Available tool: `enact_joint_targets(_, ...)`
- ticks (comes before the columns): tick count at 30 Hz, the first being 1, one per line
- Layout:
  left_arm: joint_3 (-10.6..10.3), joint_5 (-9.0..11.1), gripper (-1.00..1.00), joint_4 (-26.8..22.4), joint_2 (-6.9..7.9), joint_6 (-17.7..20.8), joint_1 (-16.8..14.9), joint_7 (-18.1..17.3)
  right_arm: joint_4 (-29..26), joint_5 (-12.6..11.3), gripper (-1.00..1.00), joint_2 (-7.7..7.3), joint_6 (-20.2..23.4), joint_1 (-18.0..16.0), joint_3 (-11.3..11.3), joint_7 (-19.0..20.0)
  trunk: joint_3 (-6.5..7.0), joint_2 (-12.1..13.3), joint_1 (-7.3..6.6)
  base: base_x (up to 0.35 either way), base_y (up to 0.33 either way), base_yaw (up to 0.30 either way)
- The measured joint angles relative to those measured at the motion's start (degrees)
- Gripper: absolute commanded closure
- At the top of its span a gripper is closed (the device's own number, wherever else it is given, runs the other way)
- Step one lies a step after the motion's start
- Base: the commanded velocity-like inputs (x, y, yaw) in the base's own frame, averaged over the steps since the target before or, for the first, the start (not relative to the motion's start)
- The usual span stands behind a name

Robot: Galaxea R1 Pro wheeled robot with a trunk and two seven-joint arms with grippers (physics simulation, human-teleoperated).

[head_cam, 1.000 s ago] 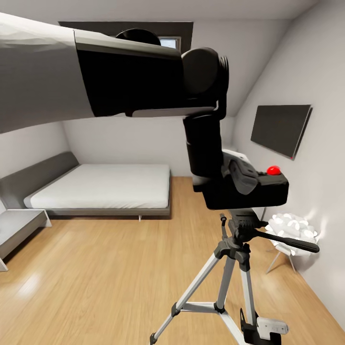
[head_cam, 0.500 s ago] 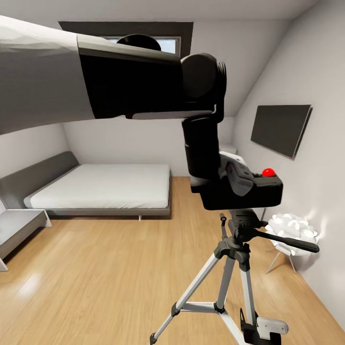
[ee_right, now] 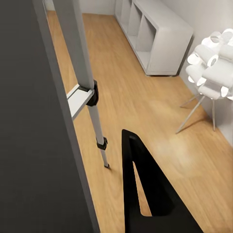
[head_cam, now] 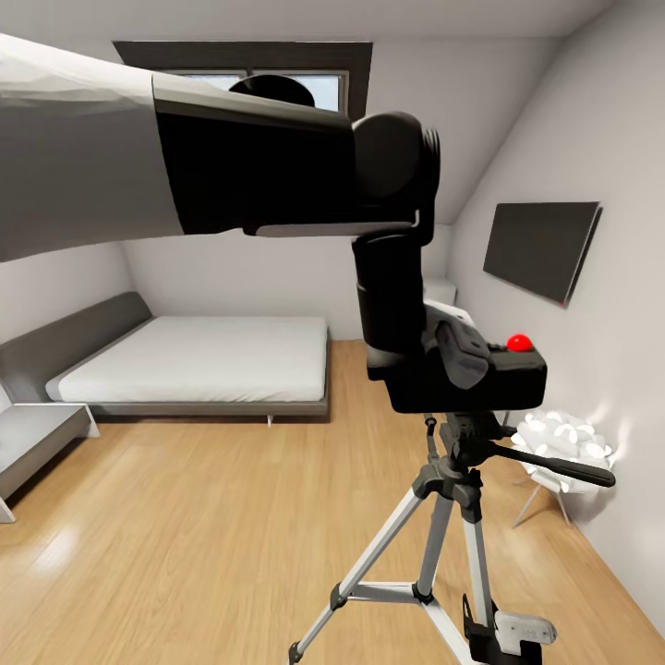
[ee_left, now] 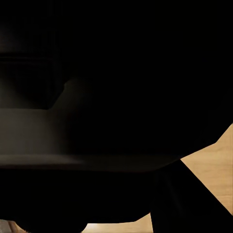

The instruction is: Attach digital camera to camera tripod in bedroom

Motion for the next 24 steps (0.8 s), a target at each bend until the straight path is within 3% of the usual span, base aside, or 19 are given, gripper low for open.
enact_joint_targets(24,0.0,-0.04,1.0,-0.64,0.0,-0.02,0.01,0.0,0.0,0.08,1.0,0.0,0.02,0.0,-0.06,0.04,0.0,0.0,0.0,0.0,0.0,0.0)
